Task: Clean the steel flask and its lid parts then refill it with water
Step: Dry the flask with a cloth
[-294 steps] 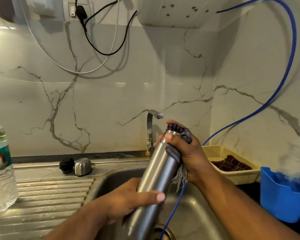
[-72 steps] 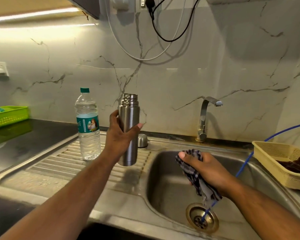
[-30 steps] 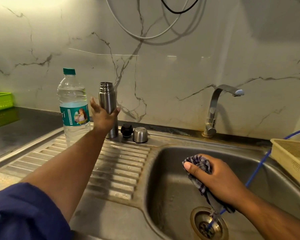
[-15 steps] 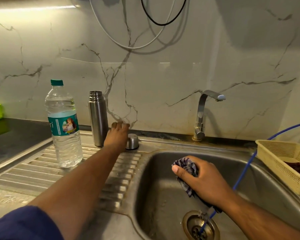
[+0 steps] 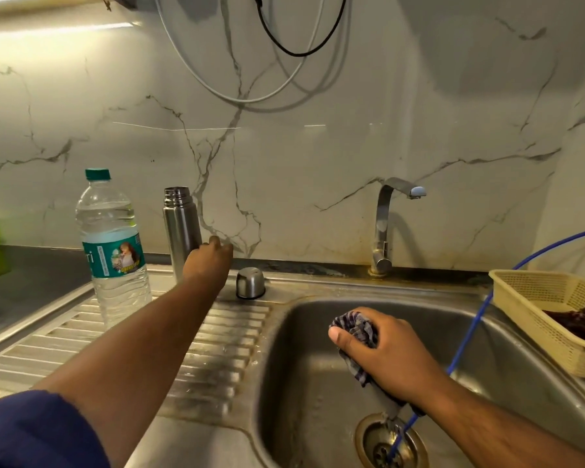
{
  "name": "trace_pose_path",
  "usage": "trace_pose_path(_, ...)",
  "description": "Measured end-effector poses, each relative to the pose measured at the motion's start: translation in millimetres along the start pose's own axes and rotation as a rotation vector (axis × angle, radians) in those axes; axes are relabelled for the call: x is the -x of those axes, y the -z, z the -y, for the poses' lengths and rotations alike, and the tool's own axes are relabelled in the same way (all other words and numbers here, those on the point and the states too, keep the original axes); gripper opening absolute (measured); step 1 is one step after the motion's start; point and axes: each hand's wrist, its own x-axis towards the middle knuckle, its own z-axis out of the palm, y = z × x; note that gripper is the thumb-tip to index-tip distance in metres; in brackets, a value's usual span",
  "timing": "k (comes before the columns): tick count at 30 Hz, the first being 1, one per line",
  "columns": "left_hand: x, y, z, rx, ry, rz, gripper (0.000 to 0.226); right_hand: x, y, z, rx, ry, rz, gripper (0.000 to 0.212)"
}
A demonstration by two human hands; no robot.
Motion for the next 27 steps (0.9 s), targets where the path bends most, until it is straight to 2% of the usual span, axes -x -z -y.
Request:
trace_pose_path(2,7.7,16.1,-1.9,0.095,0.056,-0.072,0.044,0.1,1.6,1.9,-0.016,-0.039,0.007,0.027)
trace_pose_path(5,27.7,42.7,-18.8,0.488,0.148,-0.096,0.056,1.9,9.4,8.8,-0.058,-0.102,-0.041,0.028)
trace_pose_path(9,75.1,73.3,-60.0,1.133,0.175,0.003,0.060,0.2,26.4,2.9,-0.342,-0.365,-0.118,0.044)
trace_pose_path(11,101.8,88.5,-81.0,1.294,0.120,0.086,0.057,0.0,40.3,-8.2,-0.584,-0.585,-0.126,0.054)
trace_pose_path(13,124.4,98.3,-100.8,1.464,0.072,0.223,0.053,2.7,55.8,-12.7,-0.740,-0.698,-0.117,0.055)
trace_pose_path(15,143.5,103.7,-118.5,1.705,0.071,0.361,0.051,4.2,68.7,-11.3,-0.796,-0.710,-0.114,0.047)
trace_pose_path(17,158.1,103.7,-133.4,1.847,0.052,0.425,0.052,7.1,76.0,-3.7,-0.853,-0.657,-0.105,0.038)
trace_pose_path(21,167.8,97.0,-147.5,1.855,0.047,0.390,0.049,5.8,82.8,3.8,-0.915,-0.515,-0.096,0.037)
trace_pose_path(24,161.4,91.7,-143.3,1.948,0.087,0.487,0.036,1.7,81.8,7.7,-0.998,-0.457,-0.184,0.034)
trace_pose_path(27,156.1,88.3,-141.3,2.053,0.137,0.594,0.030,-1.8,78.3,7.1,-1.182,-0.465,-0.223,0.042)
